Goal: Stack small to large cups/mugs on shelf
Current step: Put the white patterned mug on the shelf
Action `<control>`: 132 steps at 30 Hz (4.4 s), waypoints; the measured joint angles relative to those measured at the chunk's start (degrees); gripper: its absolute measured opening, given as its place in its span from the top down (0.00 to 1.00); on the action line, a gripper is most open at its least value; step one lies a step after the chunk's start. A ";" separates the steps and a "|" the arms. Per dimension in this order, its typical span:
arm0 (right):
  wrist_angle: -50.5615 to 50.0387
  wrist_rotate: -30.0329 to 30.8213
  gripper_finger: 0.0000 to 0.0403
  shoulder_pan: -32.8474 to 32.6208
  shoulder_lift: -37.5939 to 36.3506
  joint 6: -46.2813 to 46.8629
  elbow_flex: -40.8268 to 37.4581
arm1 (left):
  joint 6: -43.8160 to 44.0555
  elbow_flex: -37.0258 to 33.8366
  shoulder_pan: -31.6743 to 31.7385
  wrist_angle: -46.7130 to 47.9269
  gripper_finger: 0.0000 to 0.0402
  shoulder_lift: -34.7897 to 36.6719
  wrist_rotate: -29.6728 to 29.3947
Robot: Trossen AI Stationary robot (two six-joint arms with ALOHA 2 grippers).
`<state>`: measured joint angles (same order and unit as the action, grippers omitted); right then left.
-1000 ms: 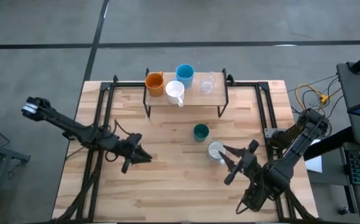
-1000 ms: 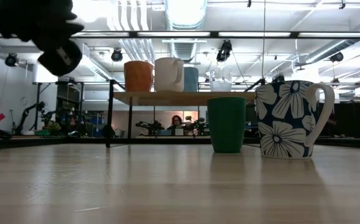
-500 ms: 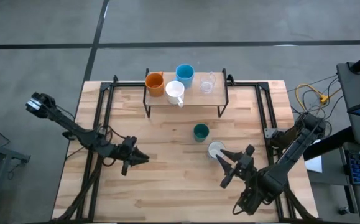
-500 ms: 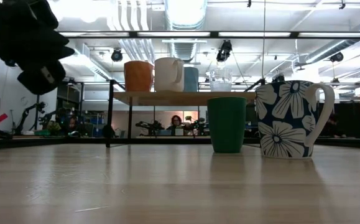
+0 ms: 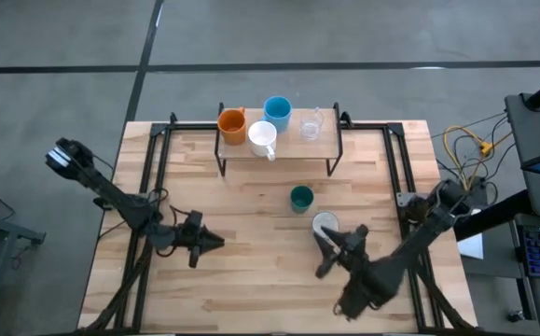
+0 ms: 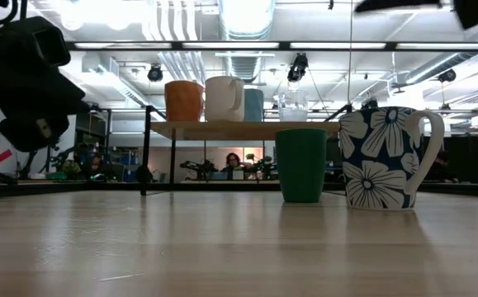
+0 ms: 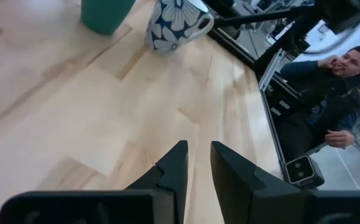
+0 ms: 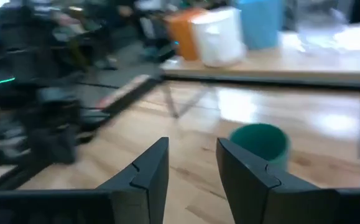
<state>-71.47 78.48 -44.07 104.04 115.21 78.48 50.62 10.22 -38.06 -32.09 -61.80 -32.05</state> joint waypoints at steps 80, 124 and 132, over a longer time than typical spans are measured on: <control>-2.64 -75.67 0.64 51.73 2.65 -85.97 13.44 | -0.52 0.13 -1.73 -0.88 0.86 -2.25 0.06; -9.36 -21.59 0.59 7.81 -26.88 -35.10 11.38 | -1.72 0.13 -1.71 -0.86 0.86 -2.25 -0.09; -17.67 -22.73 0.59 -0.29 -12.63 -9.29 6.12 | -1.62 0.11 -1.71 -0.90 0.86 -2.25 -0.12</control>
<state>-89.14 55.75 -44.35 91.41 105.92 84.60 49.01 10.33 -39.77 -32.99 -64.05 -32.18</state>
